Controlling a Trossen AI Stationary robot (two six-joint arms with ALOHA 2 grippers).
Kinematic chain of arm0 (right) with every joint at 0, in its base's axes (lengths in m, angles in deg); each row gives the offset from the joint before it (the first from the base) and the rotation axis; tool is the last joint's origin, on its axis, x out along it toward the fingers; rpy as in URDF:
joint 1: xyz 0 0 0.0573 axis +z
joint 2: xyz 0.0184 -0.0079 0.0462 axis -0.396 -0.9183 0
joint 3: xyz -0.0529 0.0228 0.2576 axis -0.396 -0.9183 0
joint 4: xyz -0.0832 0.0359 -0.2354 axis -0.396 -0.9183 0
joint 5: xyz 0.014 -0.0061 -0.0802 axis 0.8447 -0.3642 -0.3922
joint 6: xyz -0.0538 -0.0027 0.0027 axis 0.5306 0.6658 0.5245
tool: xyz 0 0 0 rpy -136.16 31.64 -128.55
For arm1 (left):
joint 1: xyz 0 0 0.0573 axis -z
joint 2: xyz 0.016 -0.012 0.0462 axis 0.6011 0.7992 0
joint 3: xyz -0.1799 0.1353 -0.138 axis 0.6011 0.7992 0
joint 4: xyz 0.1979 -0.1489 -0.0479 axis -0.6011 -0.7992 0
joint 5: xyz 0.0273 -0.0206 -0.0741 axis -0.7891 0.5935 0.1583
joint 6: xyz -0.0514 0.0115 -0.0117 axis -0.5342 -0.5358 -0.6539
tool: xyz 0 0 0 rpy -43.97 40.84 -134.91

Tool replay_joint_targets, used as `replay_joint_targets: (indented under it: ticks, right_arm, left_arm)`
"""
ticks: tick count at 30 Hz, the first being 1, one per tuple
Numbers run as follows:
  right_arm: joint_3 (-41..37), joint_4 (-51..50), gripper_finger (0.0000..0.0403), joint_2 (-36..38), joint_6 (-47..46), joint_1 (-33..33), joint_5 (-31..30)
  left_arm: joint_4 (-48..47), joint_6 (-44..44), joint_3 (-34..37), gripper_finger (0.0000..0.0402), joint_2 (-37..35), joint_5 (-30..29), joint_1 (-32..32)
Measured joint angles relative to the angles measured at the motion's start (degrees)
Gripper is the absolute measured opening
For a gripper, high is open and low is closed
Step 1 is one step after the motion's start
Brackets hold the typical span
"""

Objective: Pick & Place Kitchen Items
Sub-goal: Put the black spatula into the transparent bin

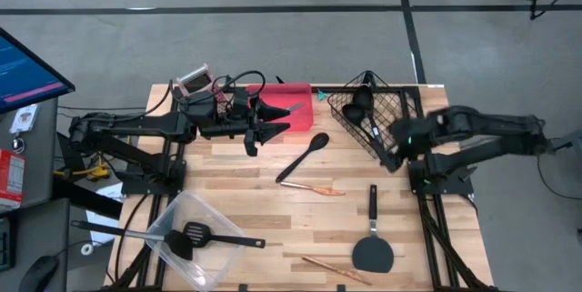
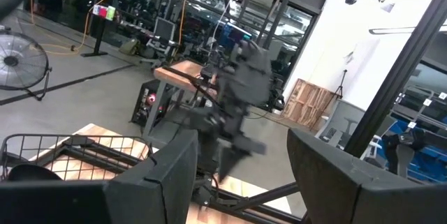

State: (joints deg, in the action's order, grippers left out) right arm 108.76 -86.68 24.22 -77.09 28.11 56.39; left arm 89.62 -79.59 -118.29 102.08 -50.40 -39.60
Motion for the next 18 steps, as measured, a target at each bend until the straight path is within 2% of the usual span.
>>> replay_joint_targets:
  ticks: [5,11,14,18]
  right_arm:
    - [0.0,0.6,0.0286,-3.7,-14.6,15.6,0.9]
    - [0.0,0.8,0.0286,-11.0,-35.6,30.7,-1.7]
    - [0.0,1.9,0.0286,-16.0,-42.2,35.4,-2.0]
    - [0.0,5.1,0.0286,-22.4,-47.6,38.4,-2.1]
  left_arm:
    - [0.0,0.0,0.0,0.0204,0.0,0.2,0.0]
    - [0.0,0.0,0.0,0.0204,0.0,0.3,0.0]
    - [0.0,-0.1,0.0,0.0204,0.0,0.3,0.0]
    - [0.0,-0.2,0.0,0.0204,0.0,0.3,0.0]
